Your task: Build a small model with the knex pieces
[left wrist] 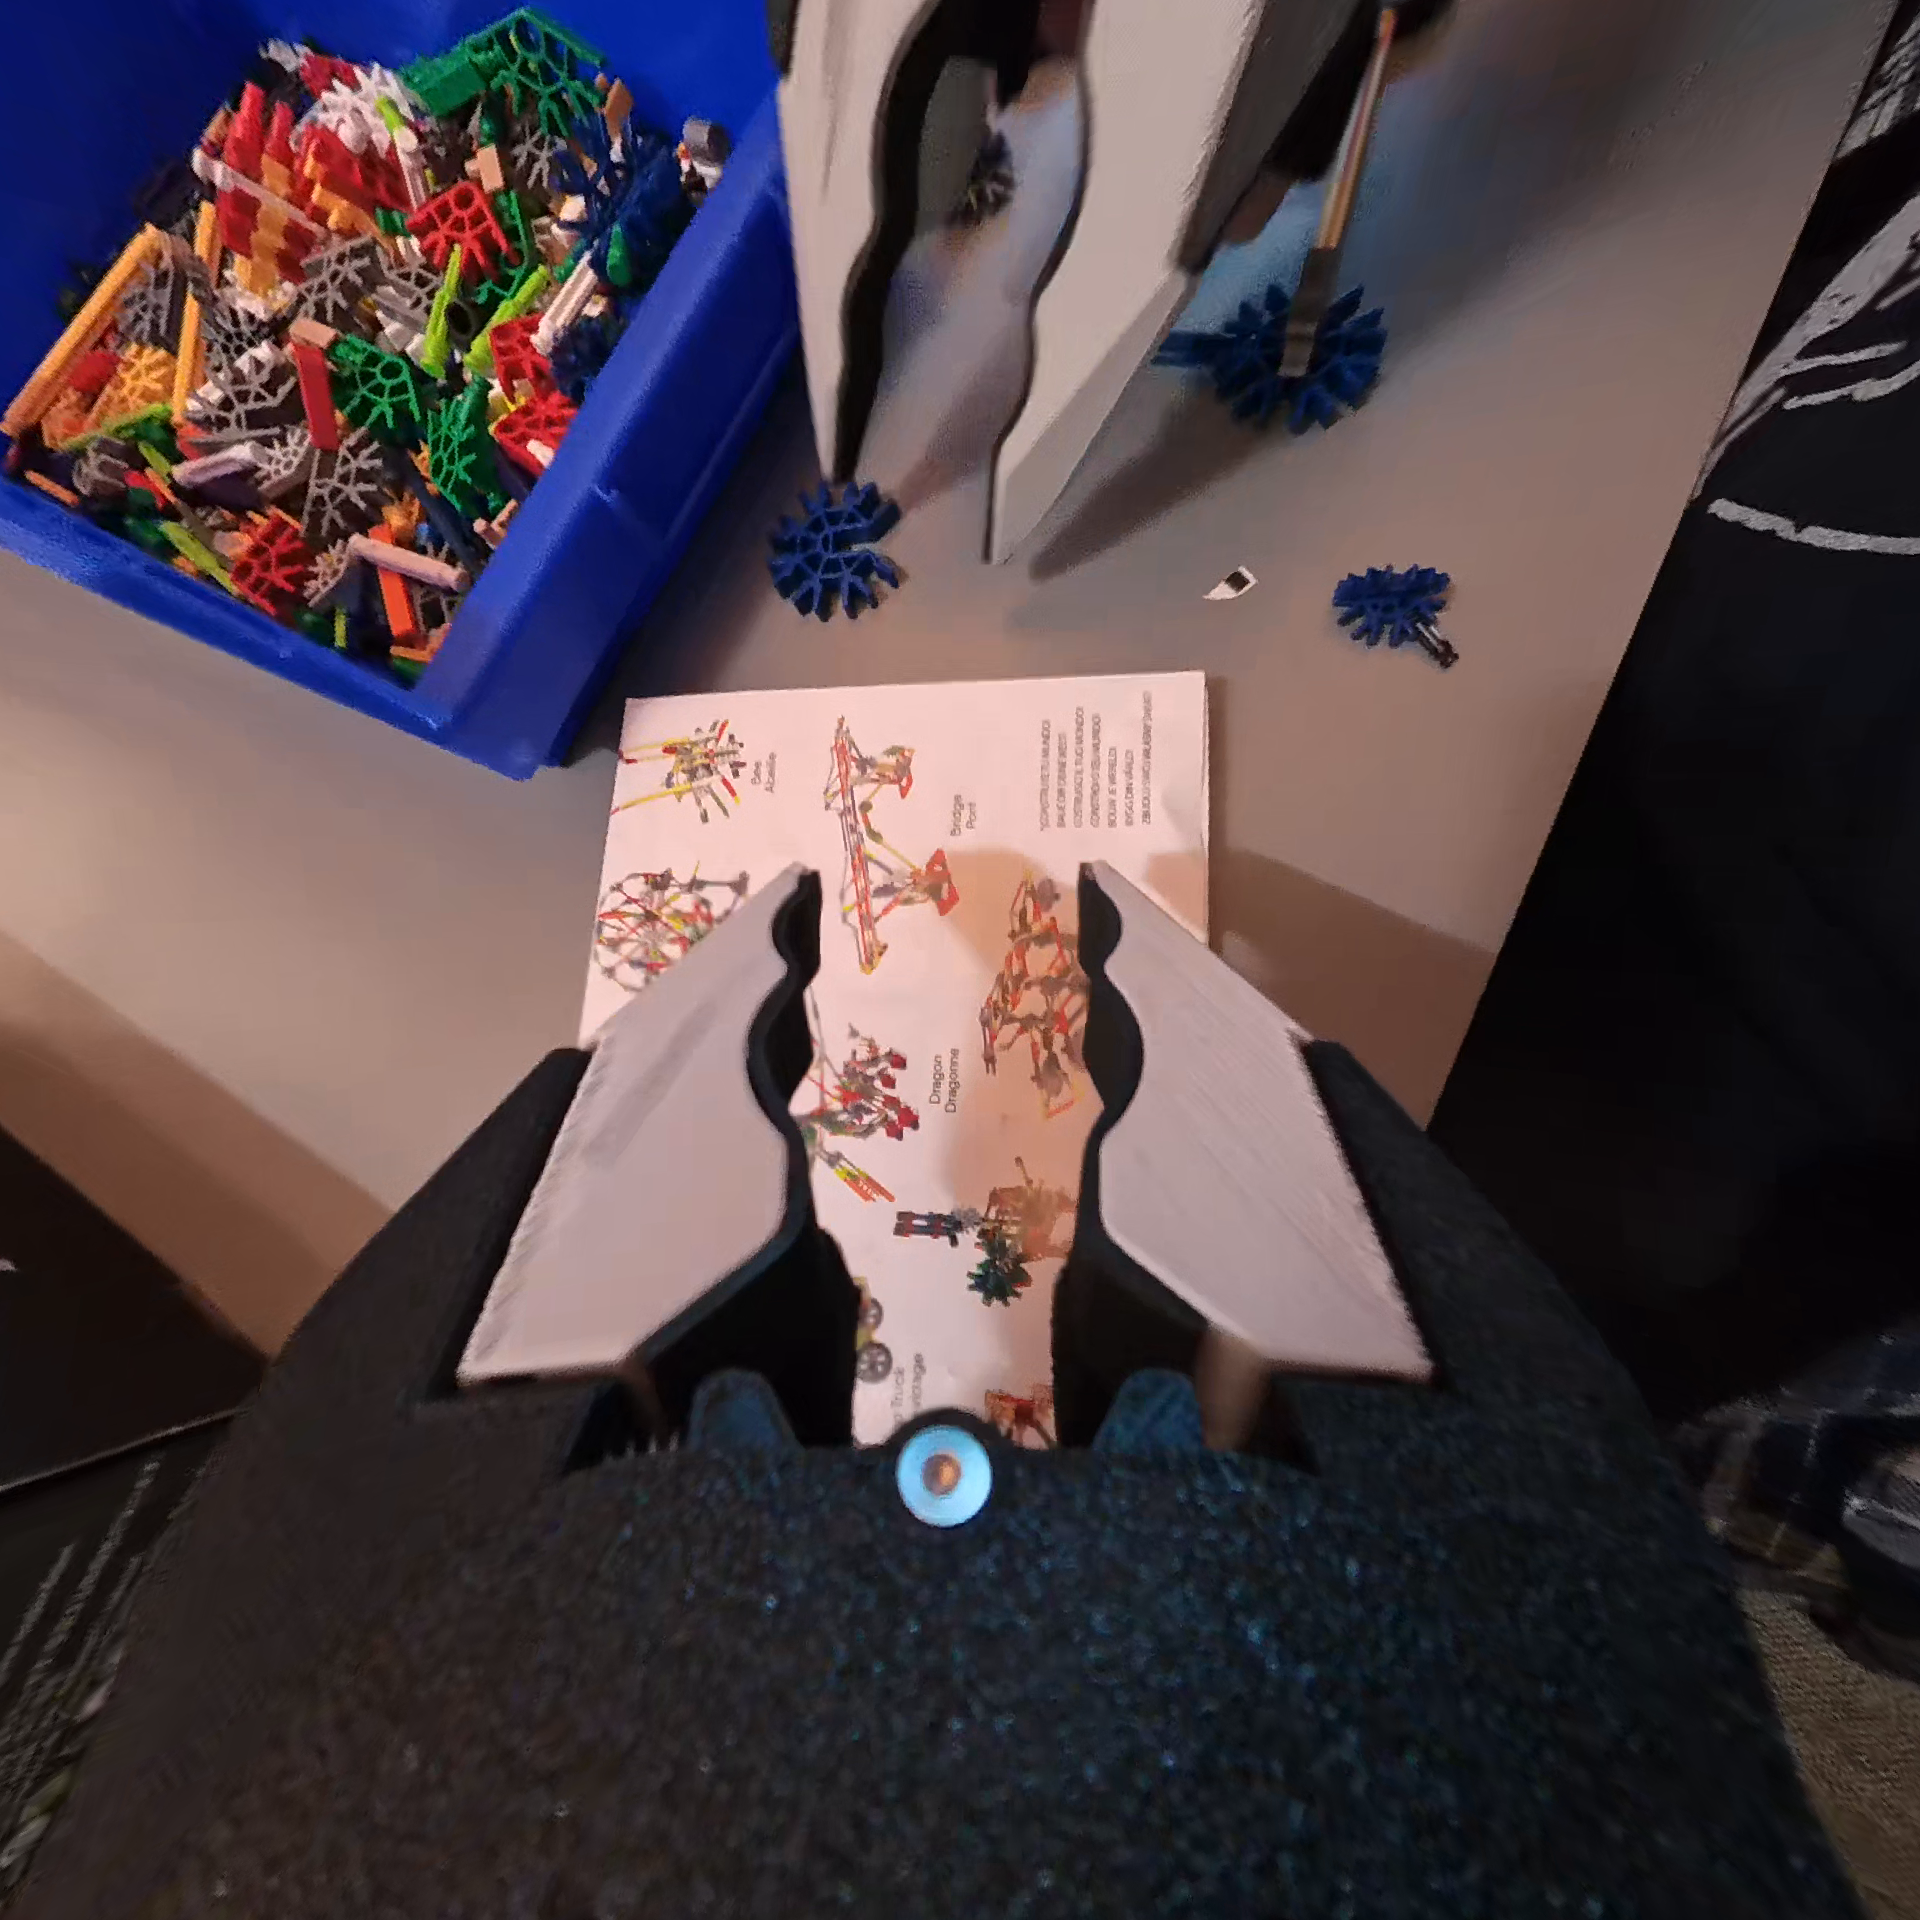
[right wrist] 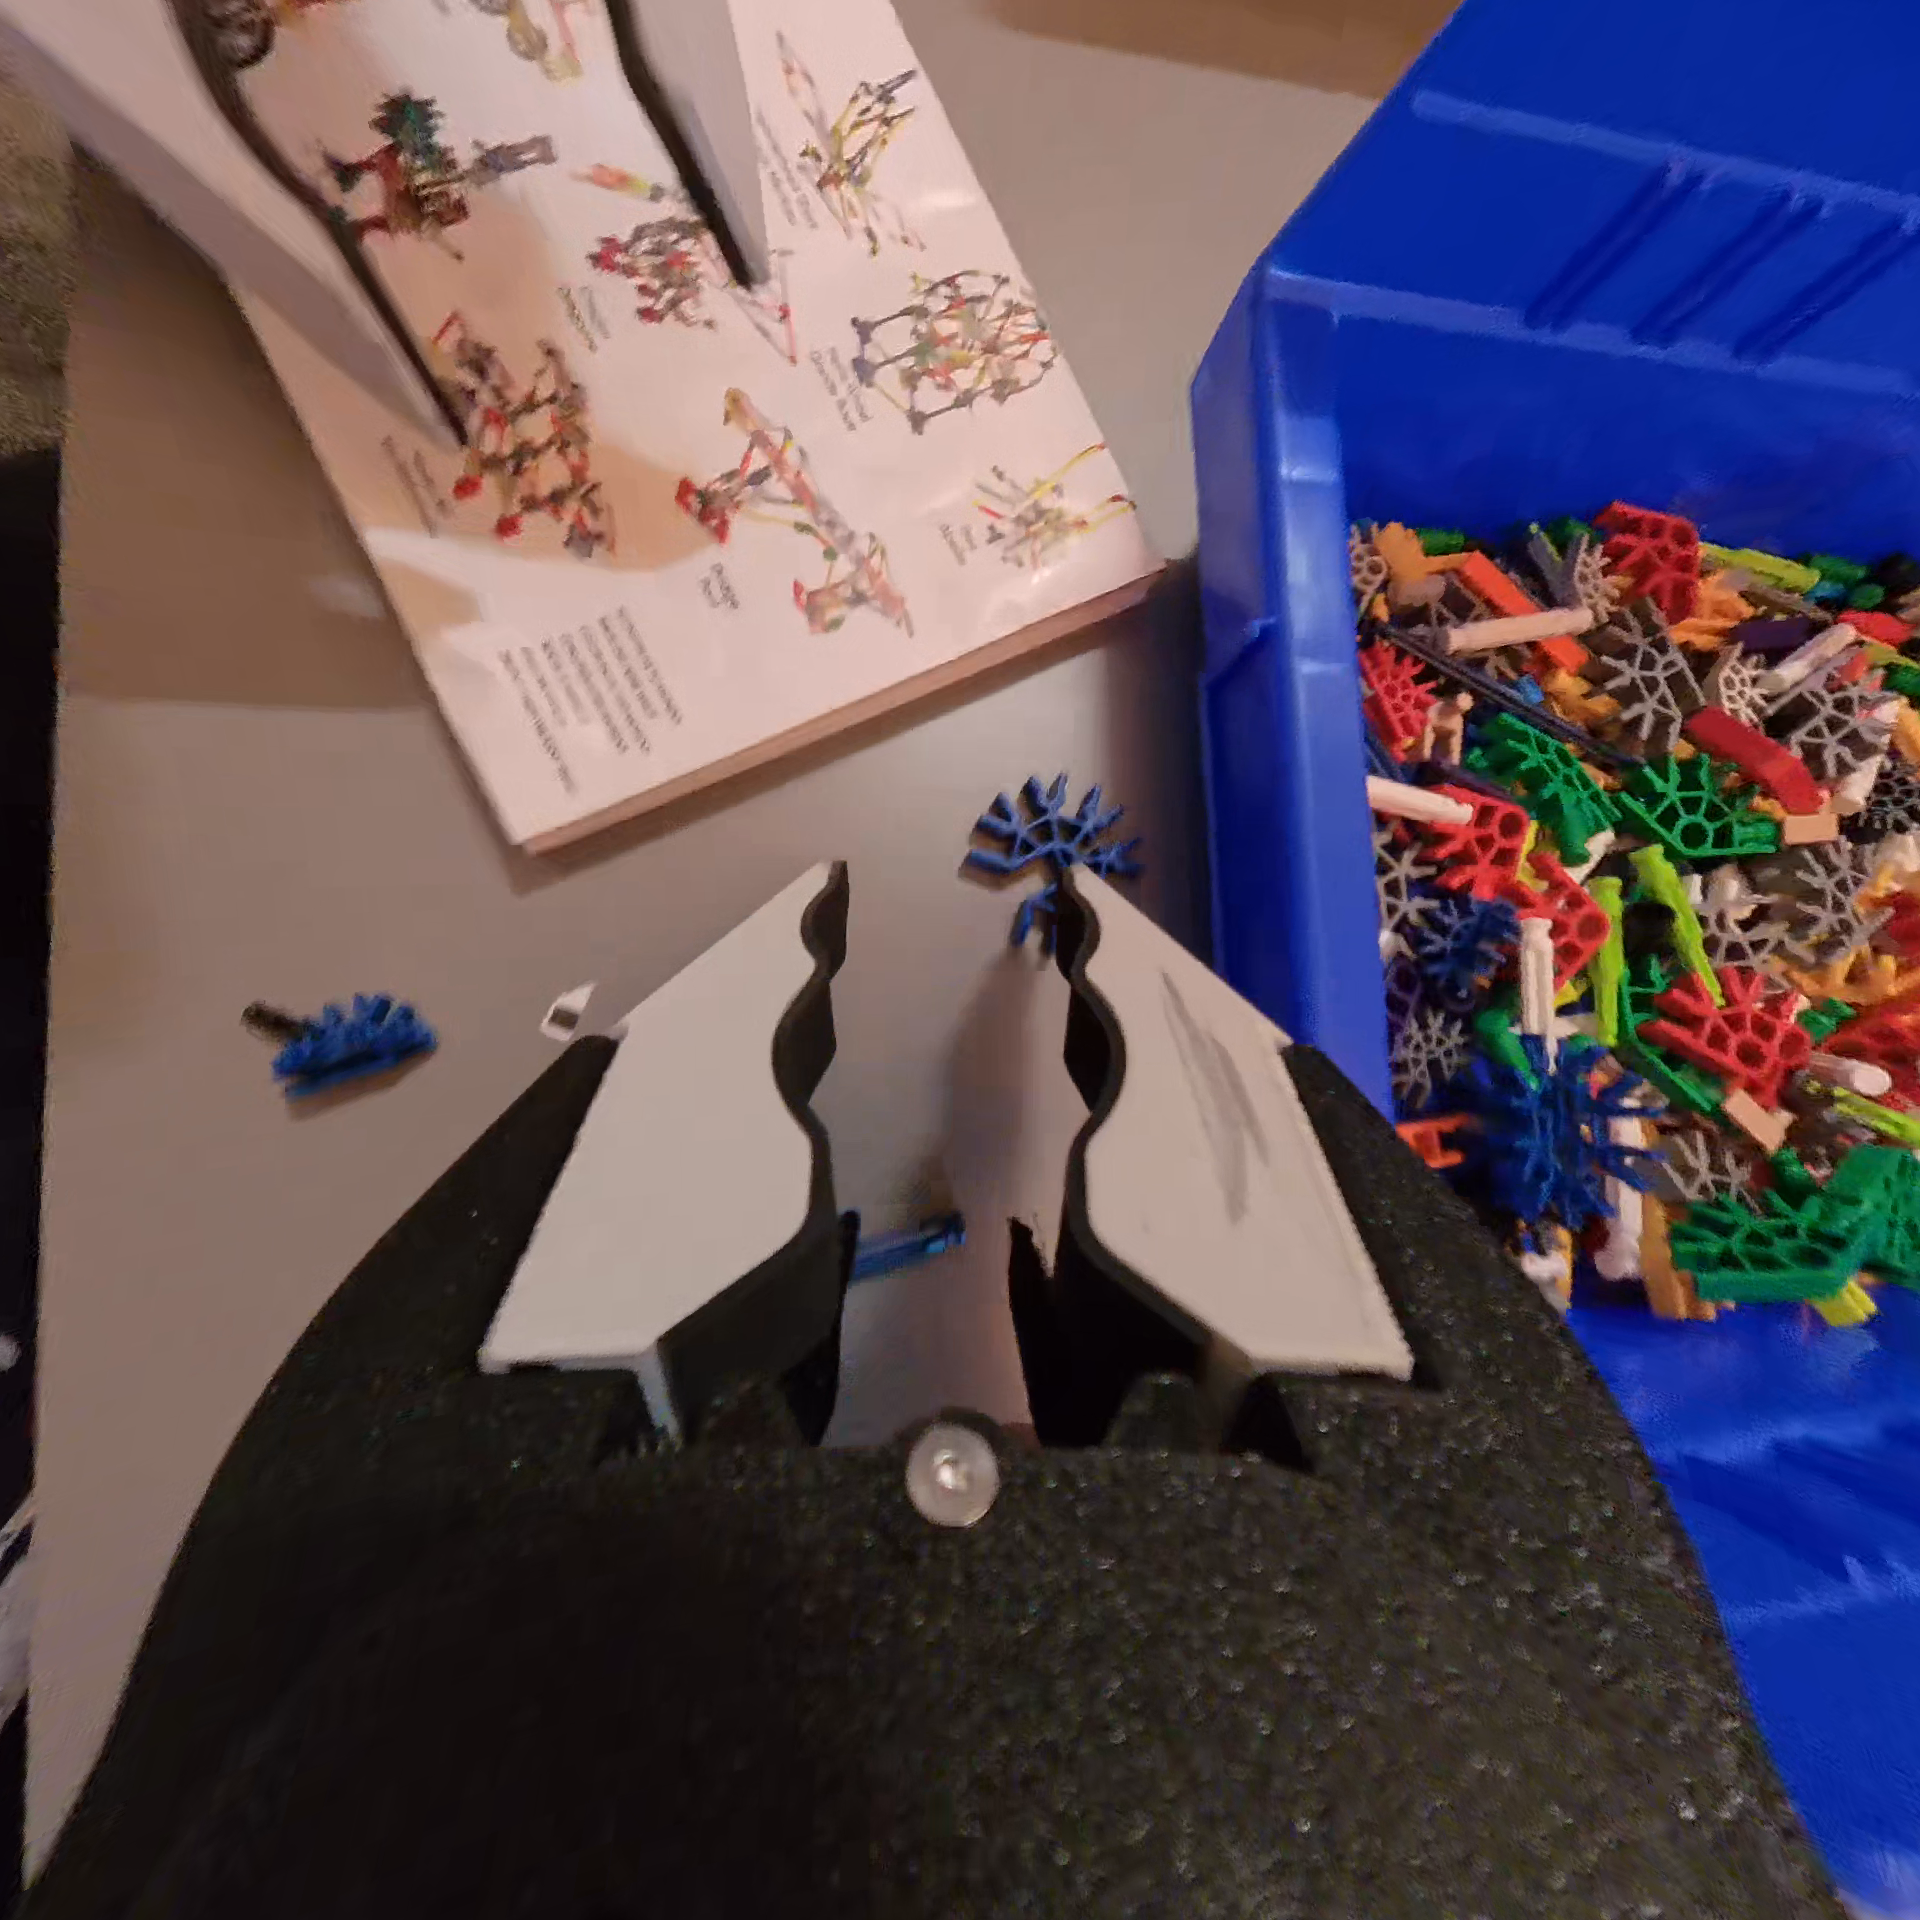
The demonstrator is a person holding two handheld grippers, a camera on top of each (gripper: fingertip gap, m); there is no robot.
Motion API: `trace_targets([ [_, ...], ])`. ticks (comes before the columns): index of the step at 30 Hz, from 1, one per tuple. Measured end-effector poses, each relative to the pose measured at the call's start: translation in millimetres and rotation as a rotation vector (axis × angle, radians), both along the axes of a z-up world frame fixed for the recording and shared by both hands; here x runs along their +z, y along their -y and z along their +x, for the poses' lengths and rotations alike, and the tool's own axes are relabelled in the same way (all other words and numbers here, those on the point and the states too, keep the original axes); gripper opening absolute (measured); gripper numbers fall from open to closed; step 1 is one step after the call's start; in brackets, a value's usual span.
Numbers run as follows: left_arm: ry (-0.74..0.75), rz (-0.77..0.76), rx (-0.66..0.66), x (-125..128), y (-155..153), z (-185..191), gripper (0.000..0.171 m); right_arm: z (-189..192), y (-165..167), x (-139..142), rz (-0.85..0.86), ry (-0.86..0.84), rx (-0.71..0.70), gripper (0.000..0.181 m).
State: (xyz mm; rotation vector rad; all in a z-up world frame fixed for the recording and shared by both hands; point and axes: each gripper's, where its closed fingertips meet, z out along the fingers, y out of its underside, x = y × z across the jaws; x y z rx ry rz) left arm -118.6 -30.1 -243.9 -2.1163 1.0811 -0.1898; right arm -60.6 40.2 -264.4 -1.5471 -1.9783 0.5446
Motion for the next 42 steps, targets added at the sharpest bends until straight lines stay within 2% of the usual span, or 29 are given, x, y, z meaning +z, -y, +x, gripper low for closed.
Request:
trace_targets([
  [6, -0.035, 0.030, -0.013, 14, -13, 0, 0.048, -13, -8, -12, -0.064, 0.016, -0.028, 0.037],
  [12, -0.112, 0.066, -0.024, 29, -39, -1, 0.047, 8, 10, -11, -0.129, 0.087, 0.049, 0.031],
  [17, -0.203, 0.122, -0.010, 54, -90, 0, 0.044, 21, 24, -8, -0.141, 0.070, 0.099, 0.033],
  [22, -0.411, 0.136, -0.103, 70, -150, 13, 0.041, 23, 26, 11, -0.180, -0.074, 0.086, 0.034],
  [25, -0.503, 0.035, -0.163, 63, -181, 19, 0.036, 25, 20, 19, -0.180, -0.124, 0.071, 0.034],
  [28, -0.550, -0.189, -0.215, 35, -197, 15, 0.034, 28, 17, 24, -0.176, -0.153, 0.059, 0.034],
  [32, -0.674, -0.436, -0.204, -1, -205, -12, 0.039, 31, 21, 30, -0.167, -0.180, 0.073, 0.034],
  [37, -0.771, -0.490, -0.177, -19, -221, -20, 0.036, 34, 22, 36, -0.156, -0.205, 0.079, 0.034],
  [42, -0.849, -0.591, -0.181, -38, -219, -29, 0.032, 35, 23, 41, -0.146, -0.225, 0.080, 0.033],
])
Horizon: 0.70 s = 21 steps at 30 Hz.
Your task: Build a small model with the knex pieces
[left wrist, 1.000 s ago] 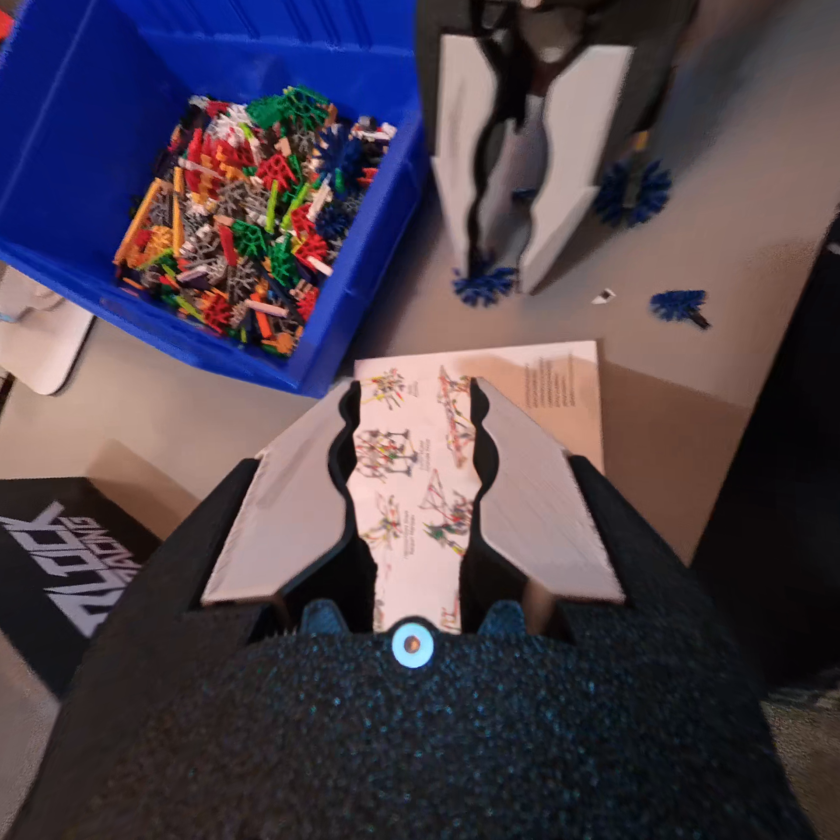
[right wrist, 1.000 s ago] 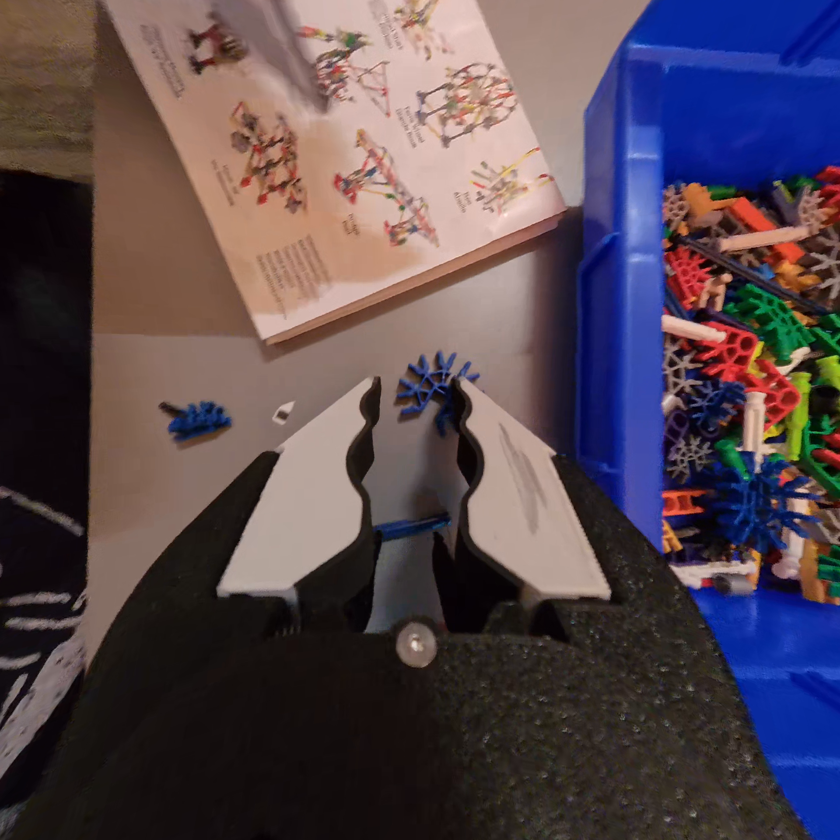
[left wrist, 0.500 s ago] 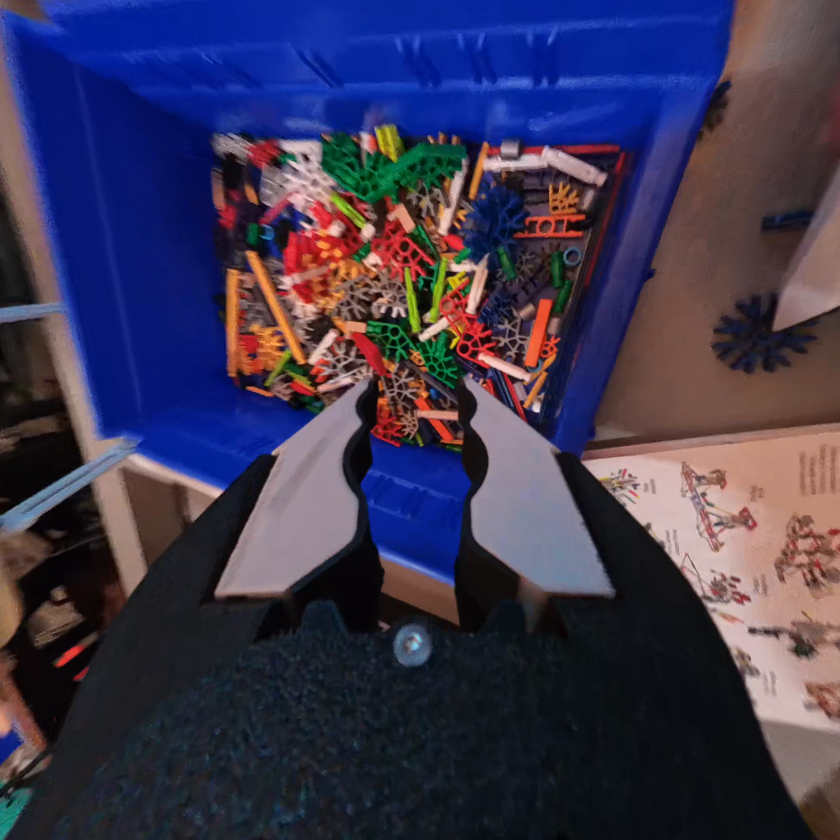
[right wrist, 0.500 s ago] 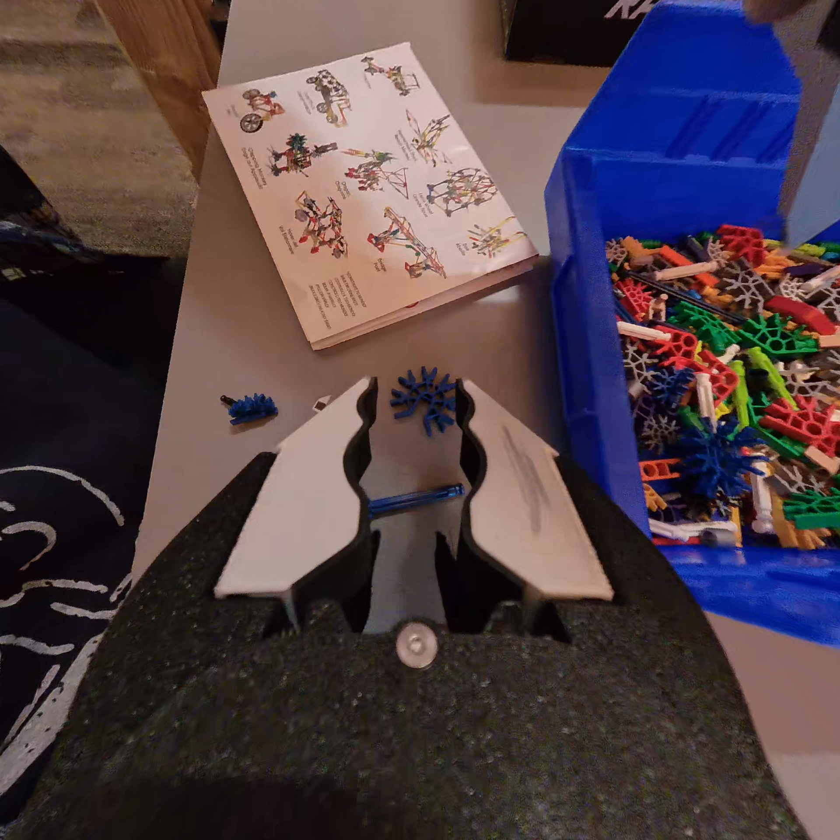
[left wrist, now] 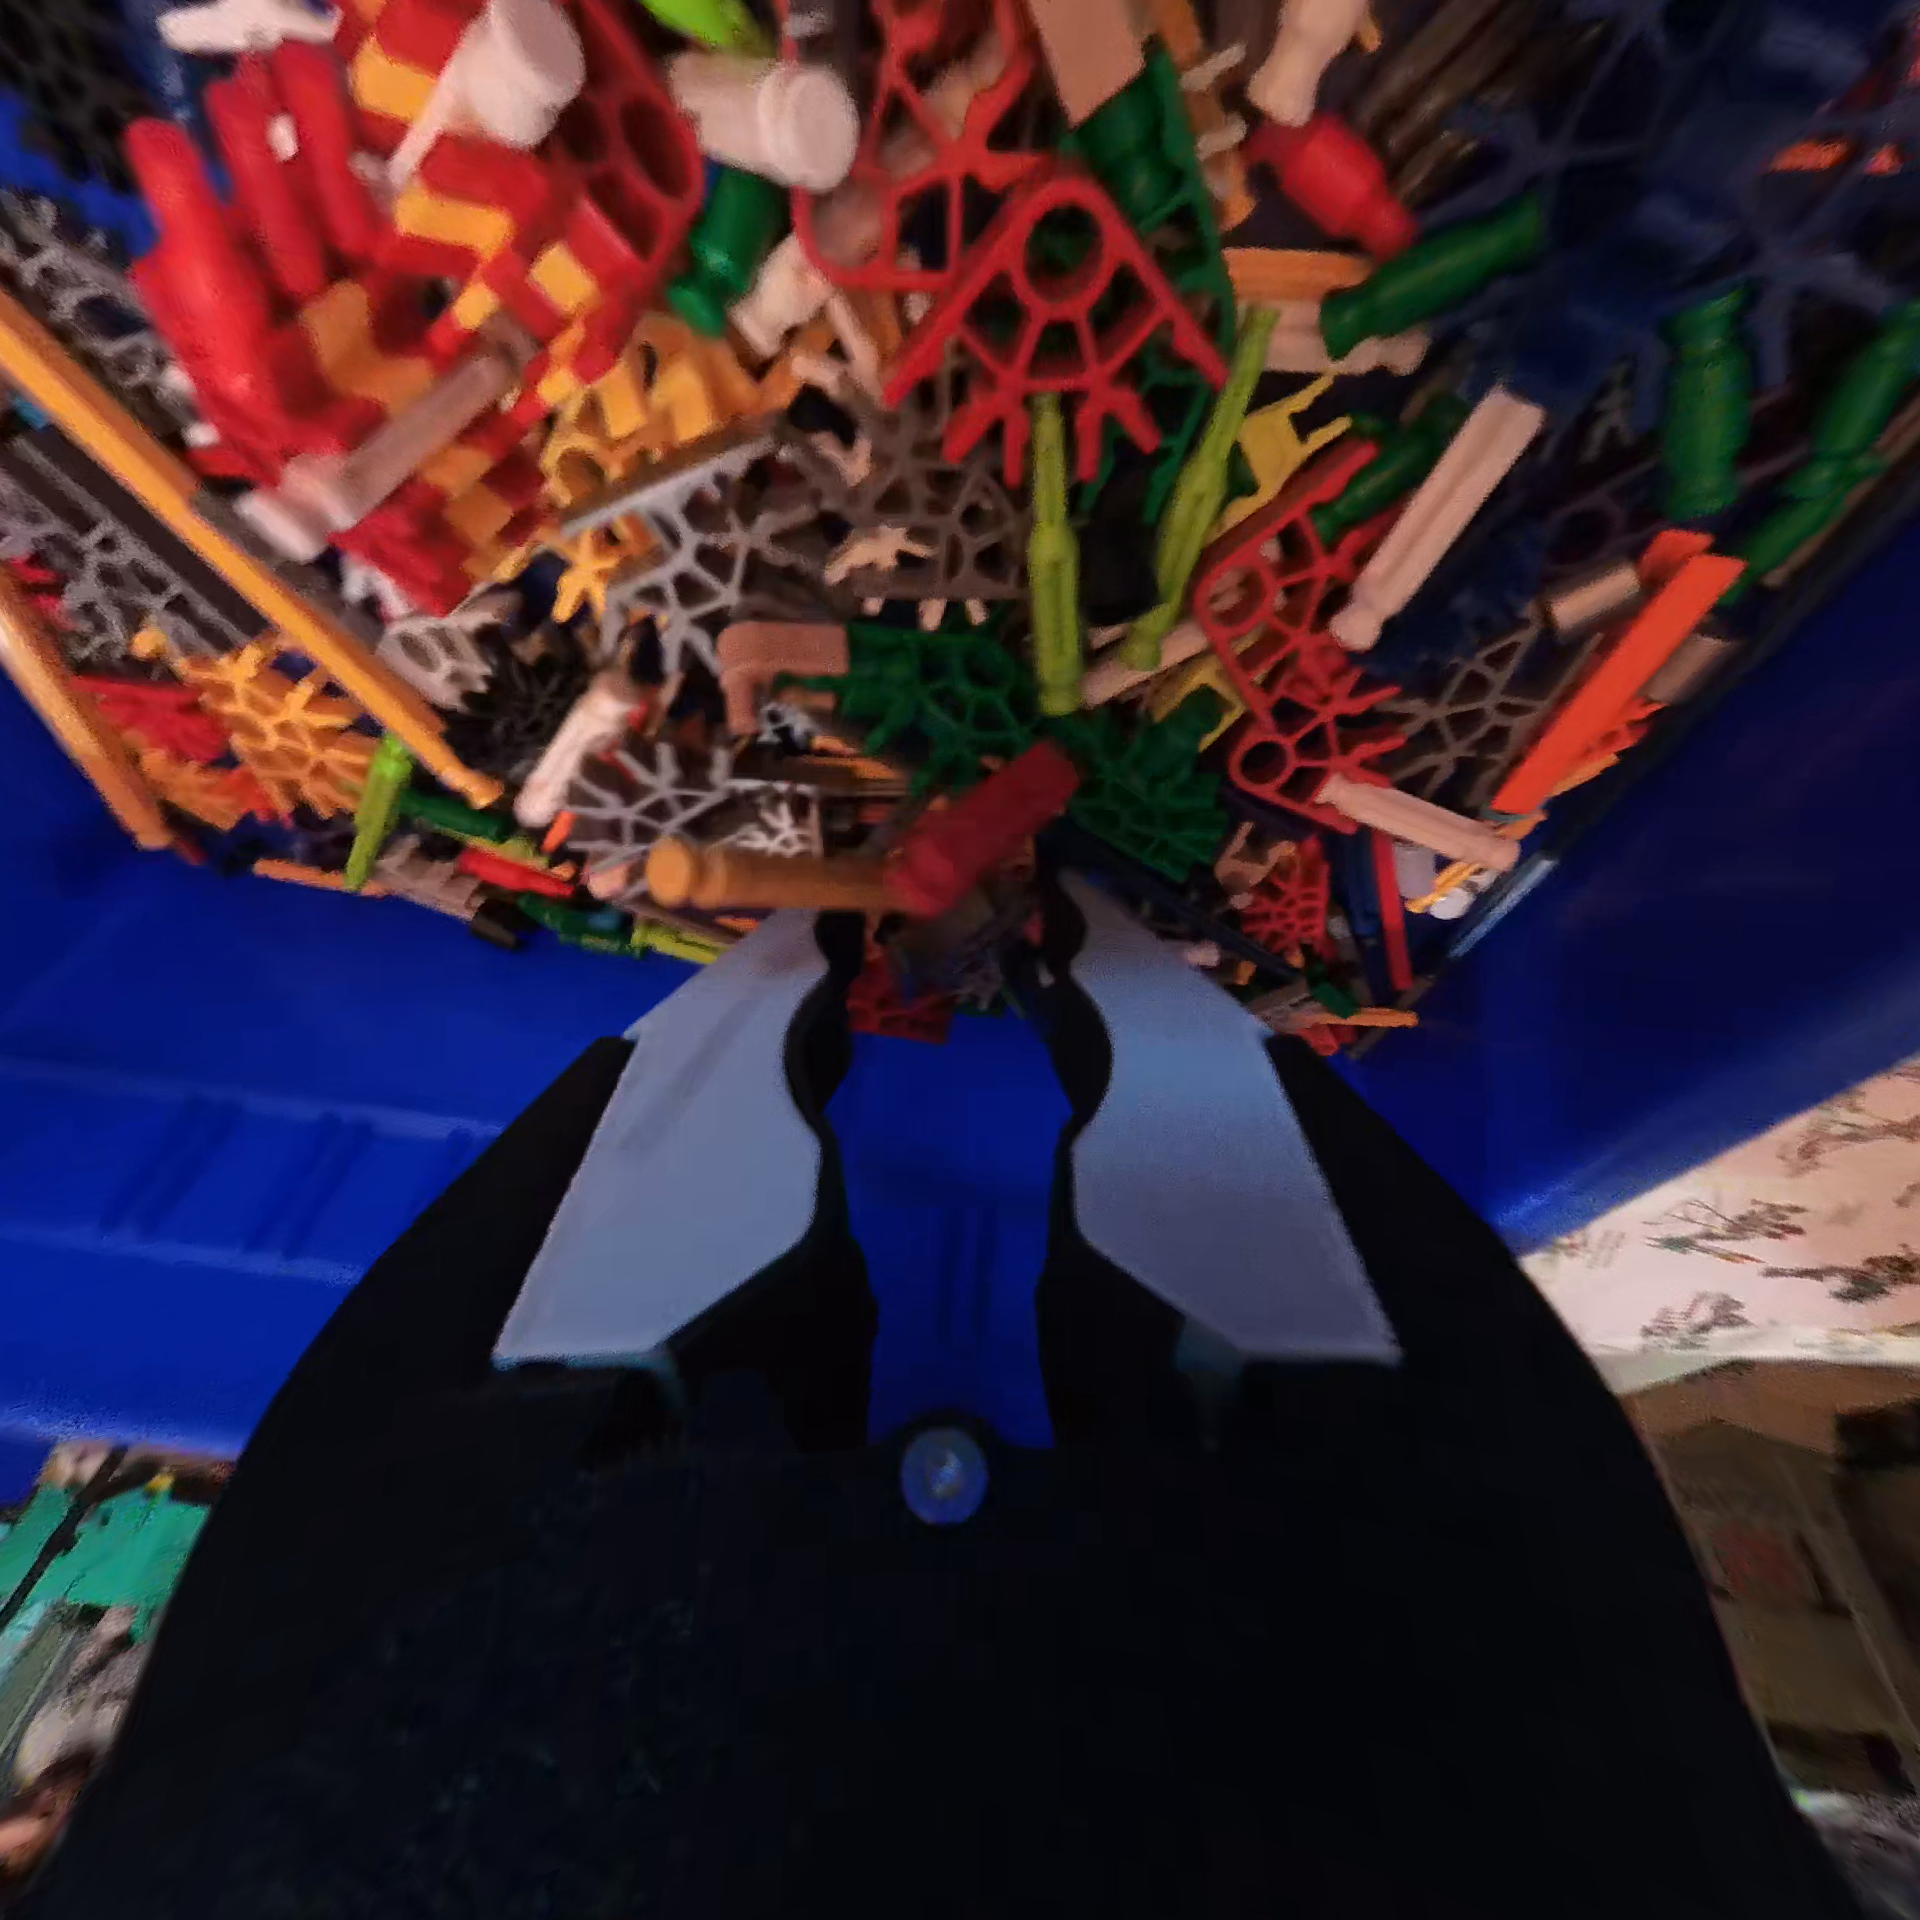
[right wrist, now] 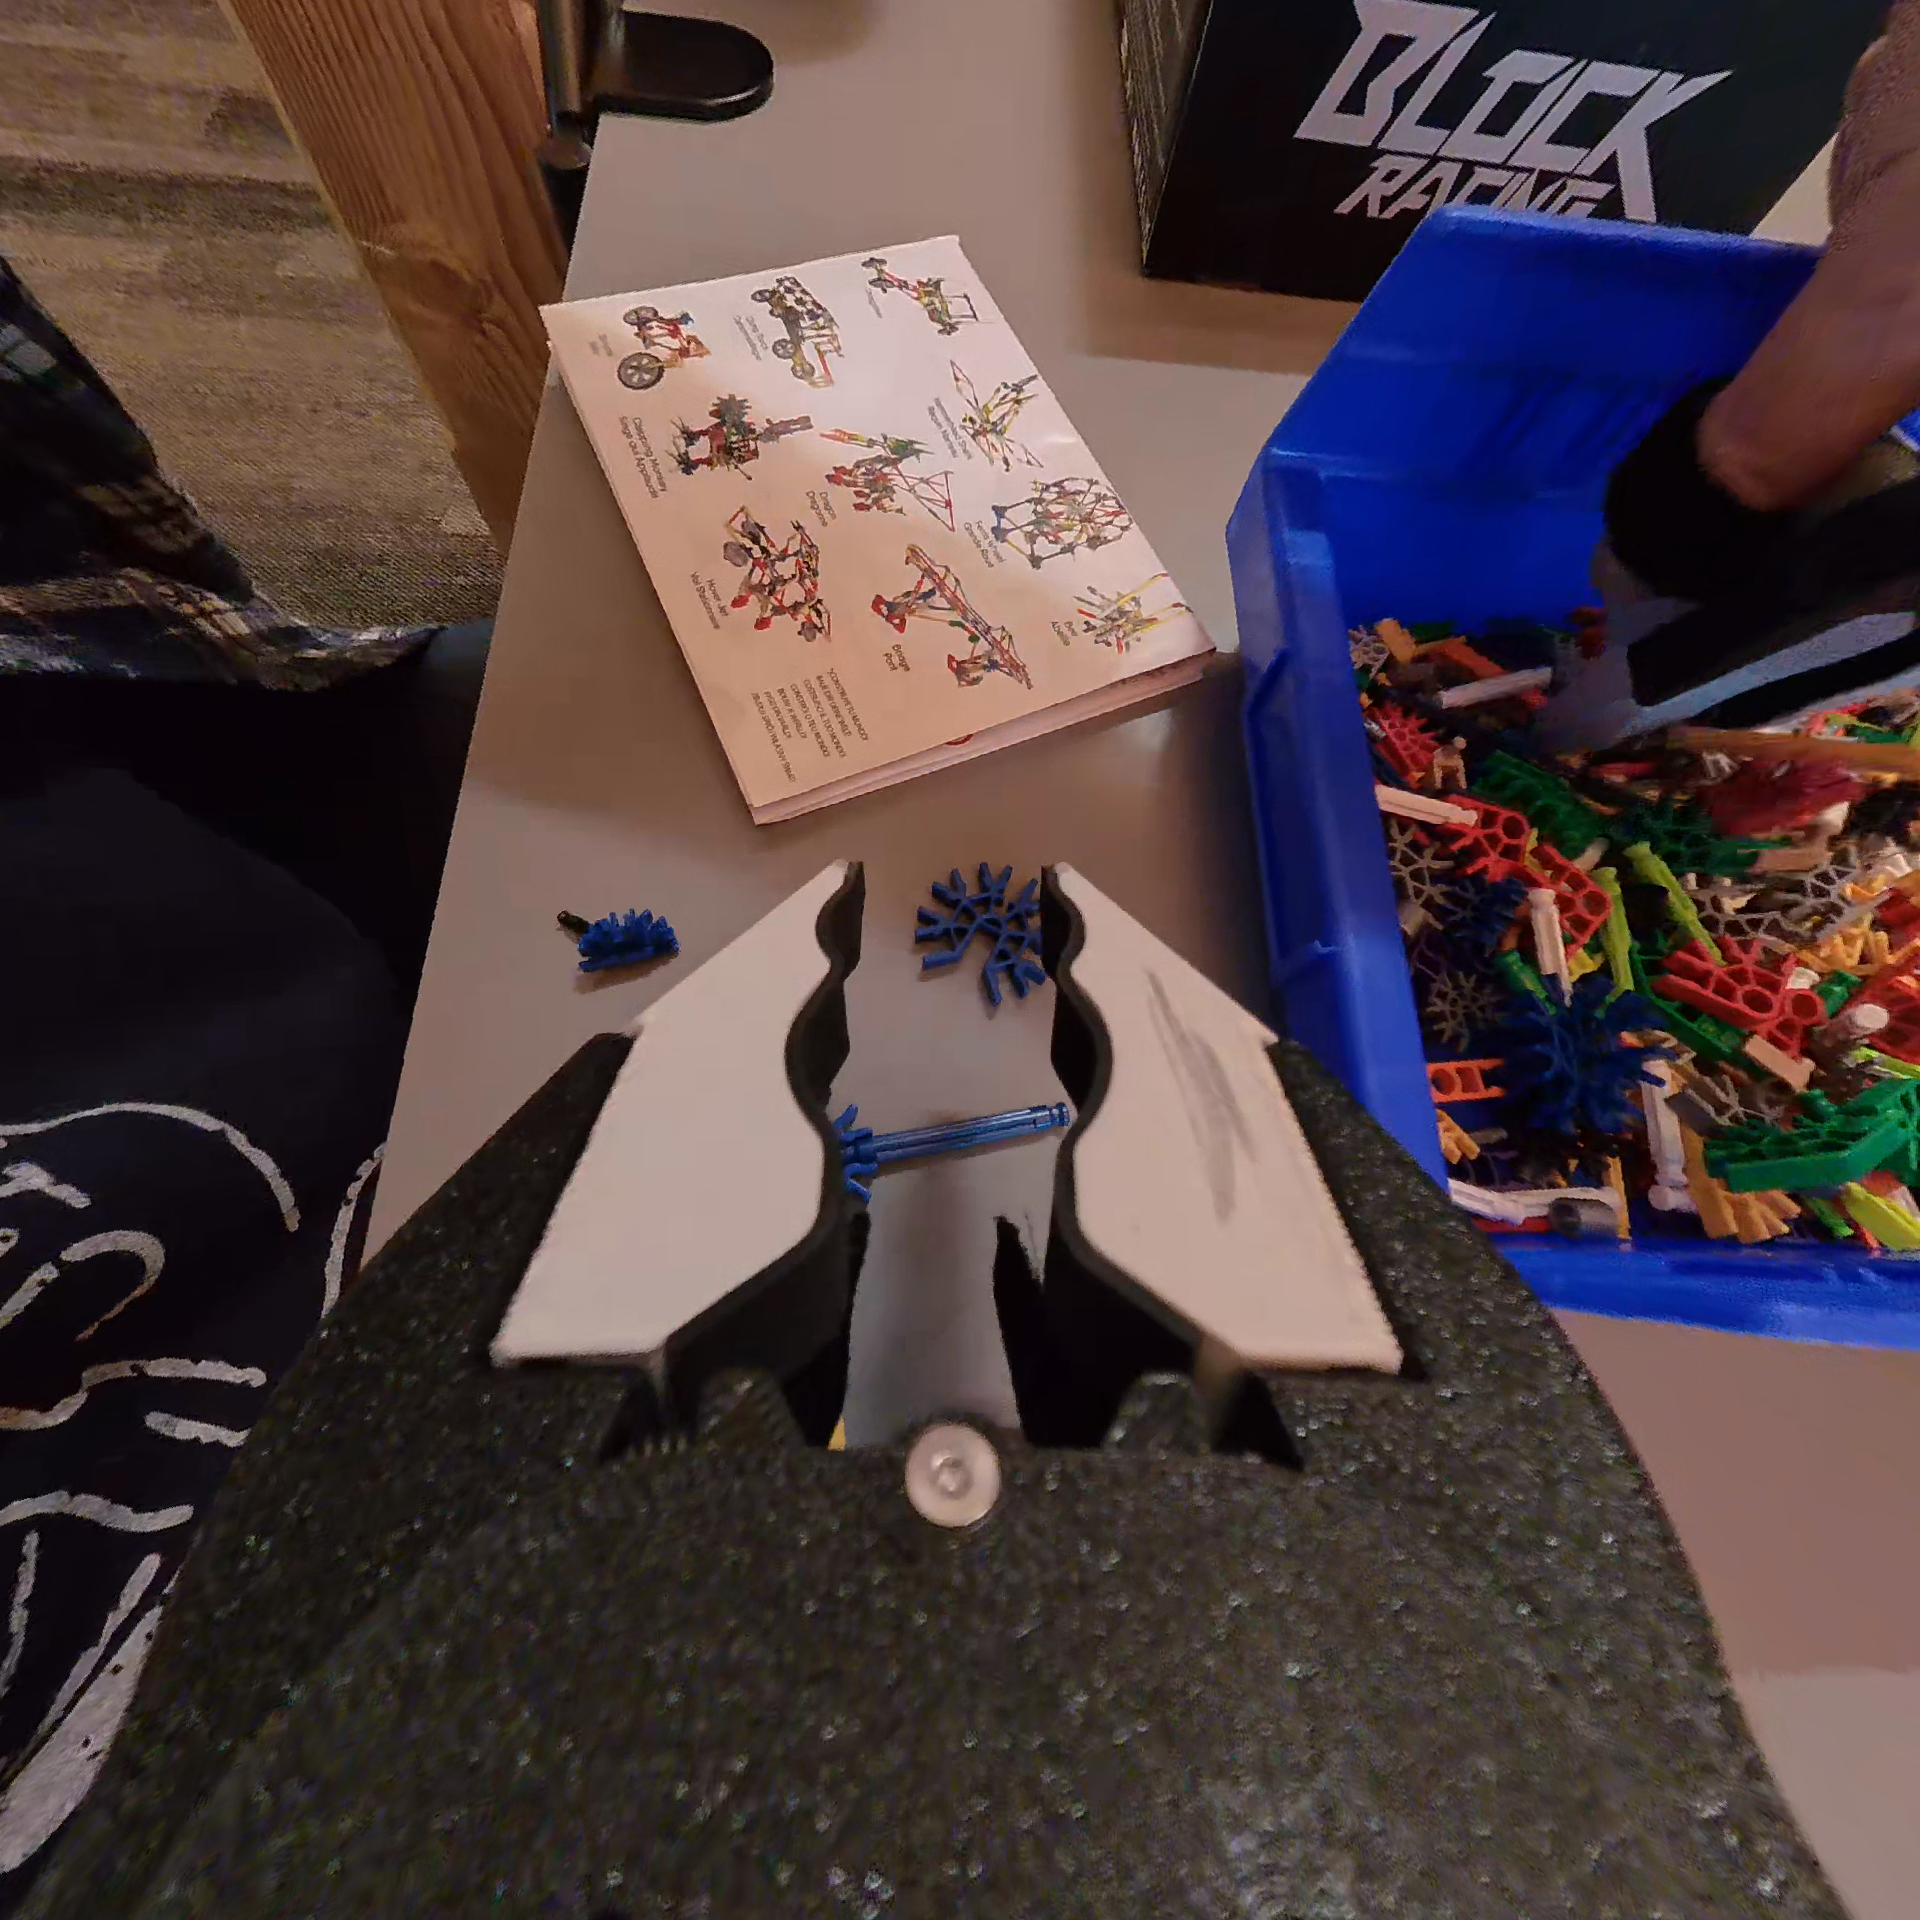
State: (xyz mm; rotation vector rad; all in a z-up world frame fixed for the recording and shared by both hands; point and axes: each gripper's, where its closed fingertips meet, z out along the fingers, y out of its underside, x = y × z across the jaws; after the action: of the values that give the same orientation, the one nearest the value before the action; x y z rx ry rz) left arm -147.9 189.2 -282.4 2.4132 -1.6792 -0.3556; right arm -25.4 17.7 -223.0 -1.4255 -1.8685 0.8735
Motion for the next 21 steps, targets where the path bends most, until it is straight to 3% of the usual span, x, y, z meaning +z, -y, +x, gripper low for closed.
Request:
trace_targets([
  [7, 0.032, 0.044, 0.013, 8, -5, 0, 0.024, 2, -4, 1, 0.007, -0.010, -0.016, 0.033],
  [13, 0.224, 0.238, -0.006, 44, -13, 16, 0.024, 2, -13, 5, 0.016, -0.028, -0.058, 0.033],
  [21, 0.850, 0.489, 0.122, 127, 17, 78, 0.023, 3, -51, 40, 0.125, -0.214, -0.239, 0.039],
])
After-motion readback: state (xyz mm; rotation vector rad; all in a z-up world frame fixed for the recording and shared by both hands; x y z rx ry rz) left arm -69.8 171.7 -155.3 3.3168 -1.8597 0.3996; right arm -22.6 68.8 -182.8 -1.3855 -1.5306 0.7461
